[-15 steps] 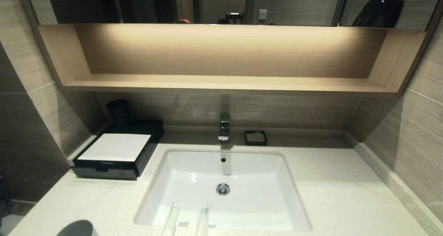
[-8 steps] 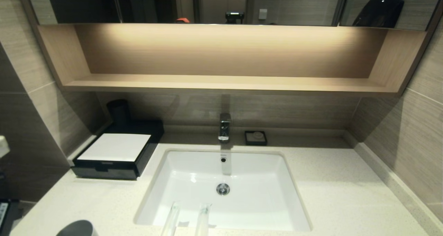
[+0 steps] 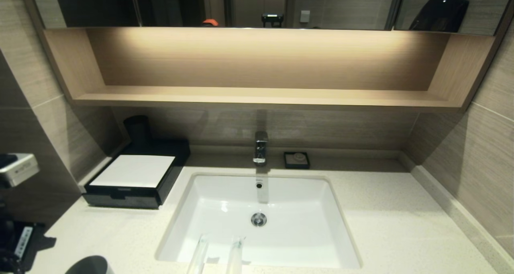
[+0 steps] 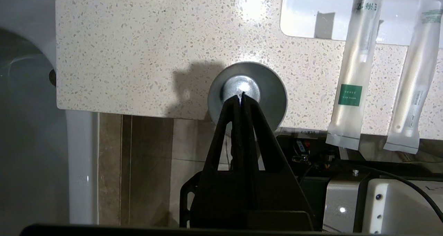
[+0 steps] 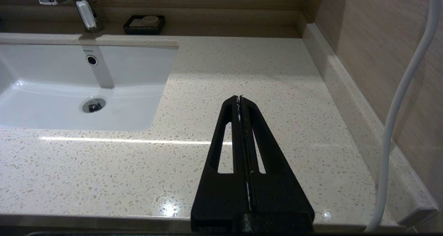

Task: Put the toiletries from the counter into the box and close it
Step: Pick up the cup

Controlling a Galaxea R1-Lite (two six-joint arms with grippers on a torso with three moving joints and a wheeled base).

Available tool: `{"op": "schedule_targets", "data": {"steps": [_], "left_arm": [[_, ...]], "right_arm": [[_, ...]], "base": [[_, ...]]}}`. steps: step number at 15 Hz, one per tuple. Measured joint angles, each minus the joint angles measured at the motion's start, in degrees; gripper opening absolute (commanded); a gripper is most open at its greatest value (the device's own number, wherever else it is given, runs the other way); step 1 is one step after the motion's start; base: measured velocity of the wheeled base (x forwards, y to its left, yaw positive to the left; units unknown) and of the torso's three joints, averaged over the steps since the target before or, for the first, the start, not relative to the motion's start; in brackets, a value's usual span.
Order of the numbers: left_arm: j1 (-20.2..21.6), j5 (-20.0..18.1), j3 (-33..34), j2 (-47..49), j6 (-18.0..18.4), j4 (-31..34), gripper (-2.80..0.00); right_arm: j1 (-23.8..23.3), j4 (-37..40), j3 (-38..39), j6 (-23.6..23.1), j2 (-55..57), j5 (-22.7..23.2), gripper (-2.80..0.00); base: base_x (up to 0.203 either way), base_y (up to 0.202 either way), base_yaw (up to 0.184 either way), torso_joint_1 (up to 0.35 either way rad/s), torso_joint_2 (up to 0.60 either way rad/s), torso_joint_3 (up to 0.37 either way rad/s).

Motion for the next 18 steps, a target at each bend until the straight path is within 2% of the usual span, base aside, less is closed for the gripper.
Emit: {"op": "schedule_targets", "data": {"steps": [10,13,18], "left_arm": [[-0.73,-0.01,0.98,5.95,0.3,-0.17,-2.8],[-0.73,0.05,1.13,6.21,0.35,1.94,-2.8],[-0.73,0.13,4.75,6.04,0.45,1.41,-2.8]], "right_arm": [[0.0,0.0,0.0,0.02,0.0,0.02,-2.8],[0.0,0.0,0.0,-0.02,0.0,0.0,-2.8],[0.0,0.0,0.0,-0.02,0.0,0.02,-2.8]], "base": [[0.0,0.0,0.0,0.0,0.0,0.0],[0.0,0.0,0.0,0.0,0.0,0.0],[0.0,0.0,0.0,0.0,0.0,0.0]]}}
